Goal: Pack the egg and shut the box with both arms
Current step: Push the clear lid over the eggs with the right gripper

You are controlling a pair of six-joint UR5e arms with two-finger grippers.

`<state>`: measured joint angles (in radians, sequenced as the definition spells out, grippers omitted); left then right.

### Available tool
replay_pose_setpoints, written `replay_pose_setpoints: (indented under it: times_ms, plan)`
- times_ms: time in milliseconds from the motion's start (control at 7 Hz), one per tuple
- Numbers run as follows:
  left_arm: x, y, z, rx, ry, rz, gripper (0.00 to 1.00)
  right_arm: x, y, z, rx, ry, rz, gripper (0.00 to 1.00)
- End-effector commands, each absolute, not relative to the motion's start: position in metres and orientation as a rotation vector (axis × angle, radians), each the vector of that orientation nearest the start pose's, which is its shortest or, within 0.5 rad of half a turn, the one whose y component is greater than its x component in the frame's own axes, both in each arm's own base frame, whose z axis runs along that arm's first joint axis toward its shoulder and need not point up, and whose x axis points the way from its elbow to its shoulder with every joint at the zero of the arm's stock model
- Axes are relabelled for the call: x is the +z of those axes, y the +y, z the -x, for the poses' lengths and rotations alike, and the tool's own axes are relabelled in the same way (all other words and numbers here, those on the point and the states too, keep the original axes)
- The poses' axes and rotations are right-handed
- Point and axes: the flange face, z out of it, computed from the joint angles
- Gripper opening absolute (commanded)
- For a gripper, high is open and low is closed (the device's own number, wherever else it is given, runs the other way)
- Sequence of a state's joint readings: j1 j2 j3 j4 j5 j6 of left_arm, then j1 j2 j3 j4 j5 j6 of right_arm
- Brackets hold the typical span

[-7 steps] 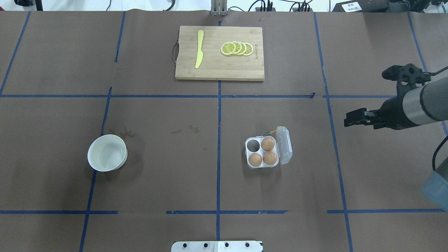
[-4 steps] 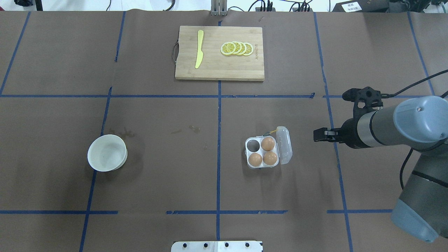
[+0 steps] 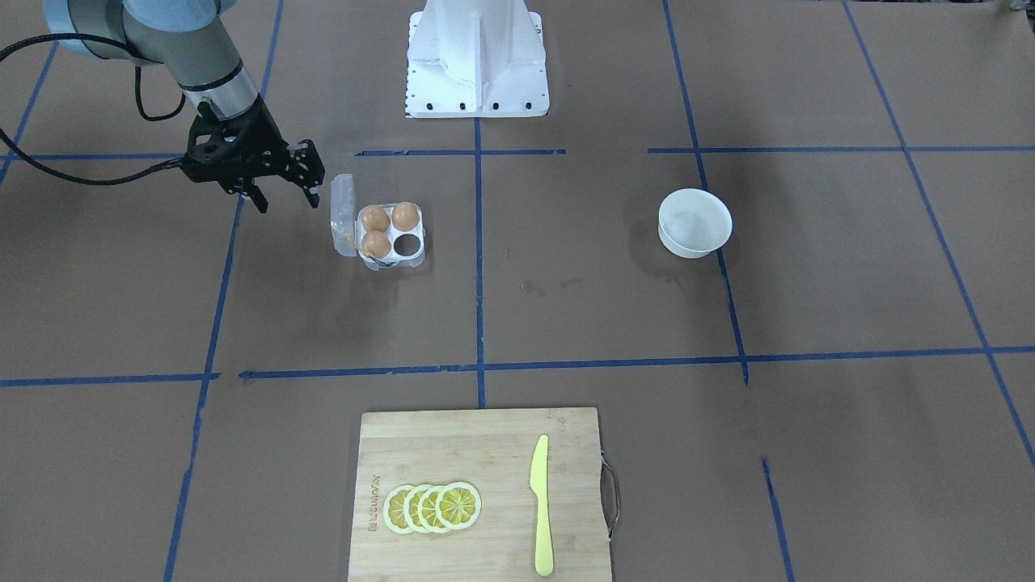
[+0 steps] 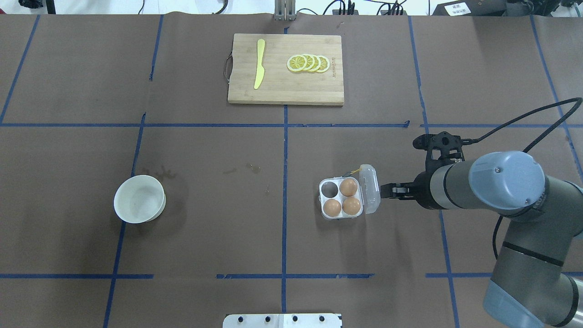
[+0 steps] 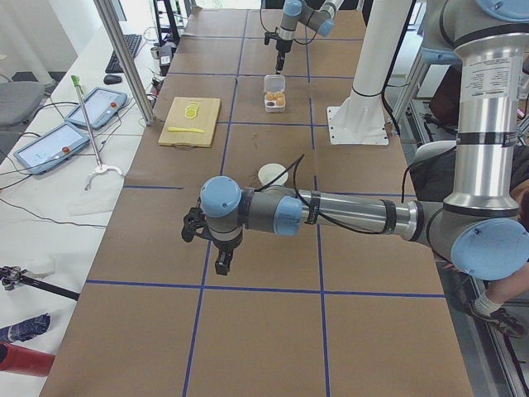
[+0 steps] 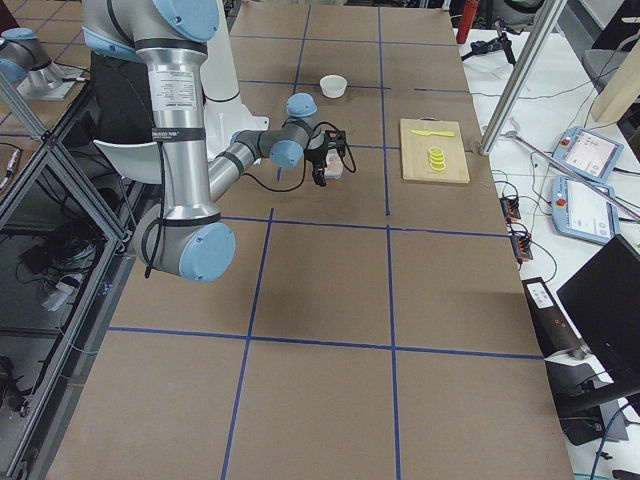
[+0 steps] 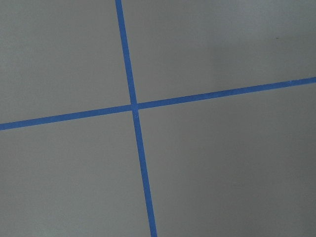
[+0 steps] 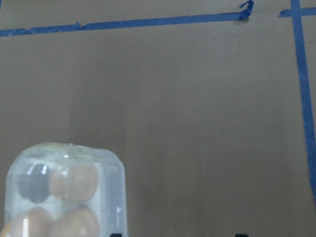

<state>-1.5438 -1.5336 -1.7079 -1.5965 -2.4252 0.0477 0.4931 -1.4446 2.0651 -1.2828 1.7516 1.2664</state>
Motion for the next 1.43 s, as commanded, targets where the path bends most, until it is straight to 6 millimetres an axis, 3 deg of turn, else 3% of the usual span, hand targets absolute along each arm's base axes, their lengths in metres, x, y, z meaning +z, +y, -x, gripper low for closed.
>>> replay_pose_setpoints:
  times_ms: [0, 143, 429, 714, 857, 1143, 1286]
  plan:
    - [0.603, -0.483, 0.045, 0.122, 0.856, -0.122, 1.0, 0.293, -0.329, 0.439, 0.115, -0.891, -0.189, 0.82]
    - [0.603, -0.483, 0.045, 0.123, 0.856, -0.121, 1.0, 0.271, -0.327, 0.457, 0.115, -0.895, -0.205, 0.82]
    - [0.603, -0.483, 0.045, 0.124, 0.856, -0.123, 1.0, 0.248, -0.328, 0.451, 0.113, -0.915, -0.207, 0.84]
    - [0.603, -0.483, 0.045, 0.124, 0.856, -0.123, 1.0, 0.235, -0.354, 0.42, 0.144, -0.893, -0.166, 0.87]
    - [0.603, -0.483, 0.045, 0.124, 0.856, -0.123, 1.0, 0.233, -0.37, 0.405, 0.147, -0.876, -0.158, 1.0]
    - [0.603, -0.483, 0.045, 0.128, 0.855, -0.125, 1.0, 0.238, -0.398, 0.378, 0.075, -0.837, -0.219, 1.0]
    - [0.603, -0.483, 0.045, 0.13, 0.854, -0.127, 1.0, 0.246, -0.423, 0.344, 0.041, -0.813, -0.191, 1.0]
